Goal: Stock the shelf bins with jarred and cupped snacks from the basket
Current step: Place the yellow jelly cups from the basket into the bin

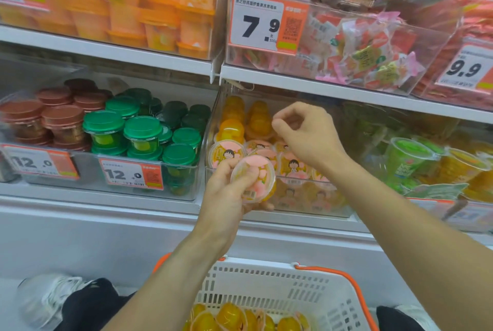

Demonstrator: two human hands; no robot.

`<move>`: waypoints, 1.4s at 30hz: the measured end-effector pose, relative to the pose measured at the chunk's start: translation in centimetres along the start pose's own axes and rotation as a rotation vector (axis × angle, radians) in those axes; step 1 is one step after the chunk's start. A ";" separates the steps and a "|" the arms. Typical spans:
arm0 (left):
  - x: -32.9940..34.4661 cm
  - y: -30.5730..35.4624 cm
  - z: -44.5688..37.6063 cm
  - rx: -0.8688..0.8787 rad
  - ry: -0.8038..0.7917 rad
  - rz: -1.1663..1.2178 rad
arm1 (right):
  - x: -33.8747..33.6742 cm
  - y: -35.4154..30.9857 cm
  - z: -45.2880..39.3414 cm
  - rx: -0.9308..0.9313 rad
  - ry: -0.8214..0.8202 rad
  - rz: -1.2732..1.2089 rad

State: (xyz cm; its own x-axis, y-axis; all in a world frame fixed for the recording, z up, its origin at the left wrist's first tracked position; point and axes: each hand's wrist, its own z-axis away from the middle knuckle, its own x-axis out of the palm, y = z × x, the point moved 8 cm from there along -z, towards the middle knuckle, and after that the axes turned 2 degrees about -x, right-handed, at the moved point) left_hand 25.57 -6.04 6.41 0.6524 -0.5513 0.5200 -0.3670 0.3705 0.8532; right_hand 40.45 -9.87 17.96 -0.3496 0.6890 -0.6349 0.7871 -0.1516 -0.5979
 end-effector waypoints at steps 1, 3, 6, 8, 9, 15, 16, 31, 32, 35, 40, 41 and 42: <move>0.0 0.3 0.0 0.047 -0.003 -0.012 | -0.4 -0.3 1.5 0.000 0.005 -0.078; 0.0 1.0 0.1 0.154 -0.012 -0.087 | -0.2 0.3 4.4 0.098 -0.047 -0.254; 0.5 2.1 0.7 0.290 -0.028 -0.198 | 2.7 2.0 9.2 0.448 -0.317 -0.641; 0.9 2.7 1.0 0.388 -0.021 -0.315 | 4.4 1.8 11.4 0.619 -0.478 -0.947; 1.0 2.9 1.2 0.426 -0.025 -0.361 | 4.7 1.7 12.0 0.659 -0.511 -1.073; 1.1 3.0 1.6 0.416 -0.056 -0.389 | 5.4 0.6 12.7 0.702 -0.589 -1.505; 1.2 2.8 1.7 0.402 -0.065 -0.381 | 5.6 0.5 12.7 0.697 -0.604 -1.545; -1.6 2.2 1.0 0.175 0.222 -0.297 | 1.7 -0.3 4.8 0.459 -0.295 -1.099; -1.8 1.8 0.8 0.118 0.225 -0.266 | 1.3 0.2 3.4 0.433 -0.256 -0.957; -2.1 1.2 0.6 0.036 0.258 -0.251 | 1.3 2.2 0.3 0.400 -0.145 -0.439; -2.2 0.5 0.6 -0.047 0.268 -0.243 | 2.6 3.3 -2.7 0.401 -0.141 0.108; -2.3 0.2 0.7 -0.078 0.268 -0.226 | 2.8 3.2 -3.1 0.405 -0.162 0.160; -2.5 0.0 0.7 -0.102 0.269 -0.217 | 3.2 3.2 -3.5 0.414 -0.190 0.199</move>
State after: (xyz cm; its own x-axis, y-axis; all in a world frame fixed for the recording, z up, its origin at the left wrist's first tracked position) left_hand 23.47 -5.19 5.18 0.8641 -0.4136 0.2867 -0.1418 0.3466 0.9272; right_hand 43.67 -5.69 15.74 -0.3296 0.4823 -0.8116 0.5933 -0.5629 -0.5755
